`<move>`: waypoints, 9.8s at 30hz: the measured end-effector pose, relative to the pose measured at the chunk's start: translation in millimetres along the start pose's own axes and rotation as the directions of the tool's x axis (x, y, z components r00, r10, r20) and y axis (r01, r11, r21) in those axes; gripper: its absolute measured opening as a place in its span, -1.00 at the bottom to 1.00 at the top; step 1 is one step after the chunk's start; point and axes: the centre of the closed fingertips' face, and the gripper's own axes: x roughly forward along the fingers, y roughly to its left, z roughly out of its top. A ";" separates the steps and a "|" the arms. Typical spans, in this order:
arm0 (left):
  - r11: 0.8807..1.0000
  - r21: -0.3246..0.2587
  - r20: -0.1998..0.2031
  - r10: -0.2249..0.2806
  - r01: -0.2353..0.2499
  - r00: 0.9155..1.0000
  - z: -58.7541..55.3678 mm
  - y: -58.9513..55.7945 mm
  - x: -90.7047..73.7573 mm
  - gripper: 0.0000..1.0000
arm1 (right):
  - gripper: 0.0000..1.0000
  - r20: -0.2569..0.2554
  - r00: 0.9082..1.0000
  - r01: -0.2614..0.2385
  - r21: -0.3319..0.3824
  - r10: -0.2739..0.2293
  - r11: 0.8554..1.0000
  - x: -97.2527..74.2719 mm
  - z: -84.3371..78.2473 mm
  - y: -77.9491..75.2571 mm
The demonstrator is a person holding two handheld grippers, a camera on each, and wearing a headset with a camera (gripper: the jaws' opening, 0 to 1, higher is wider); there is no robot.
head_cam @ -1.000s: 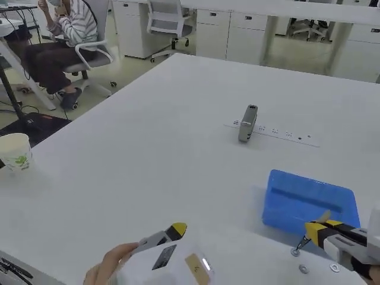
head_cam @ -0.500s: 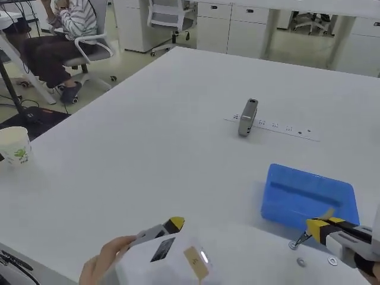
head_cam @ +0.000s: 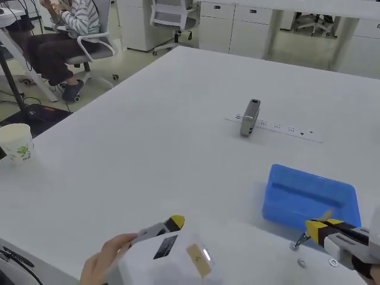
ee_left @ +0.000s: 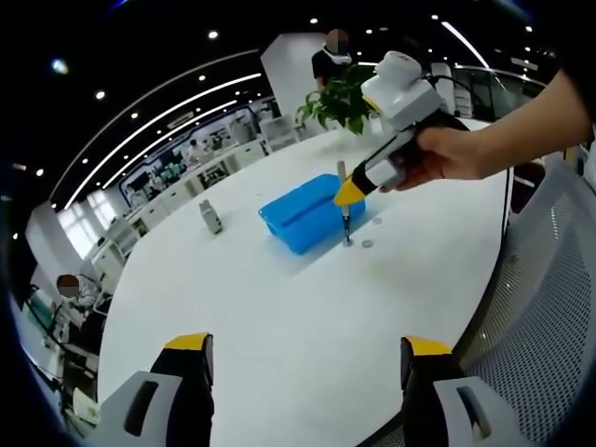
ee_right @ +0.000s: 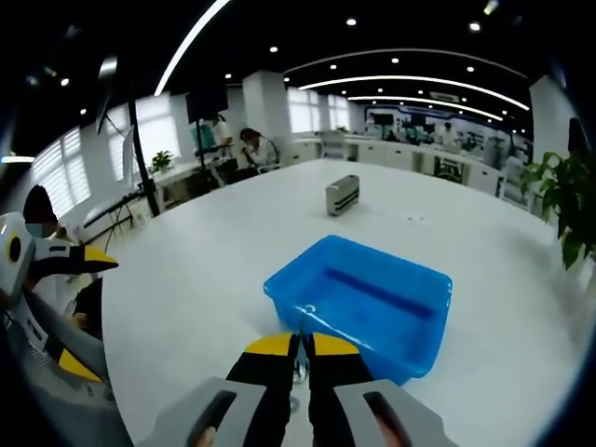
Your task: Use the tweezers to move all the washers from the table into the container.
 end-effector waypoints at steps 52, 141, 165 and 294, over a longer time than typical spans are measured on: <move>0.996 -0.066 0.054 -0.064 0.067 0.997 8.9 -9.4 -2.2 0.86 | -0.99 0.042 0.997 0.067 -0.070 -0.064 0.995 24.7 59.6 -42.5; 0.993 -0.113 0.026 -0.016 0.019 1.000 2.0 2.9 -1.4 0.76 | -0.96 0.046 0.998 -0.035 0.092 0.031 0.995 -33.4 -9.8 -0.3; 0.995 -0.101 0.003 -0.004 0.004 1.000 -1.4 5.2 -0.6 0.73 | -0.98 0.012 1.000 -0.017 -0.015 0.017 1.000 -22.7 -16.8 9.0; 0.994 -0.105 -0.015 -0.007 0.005 1.000 -5.1 4.2 -0.2 0.70 | -0.96 0.170 0.979 0.106 0.060 -0.115 0.993 -63.1 39.9 -34.3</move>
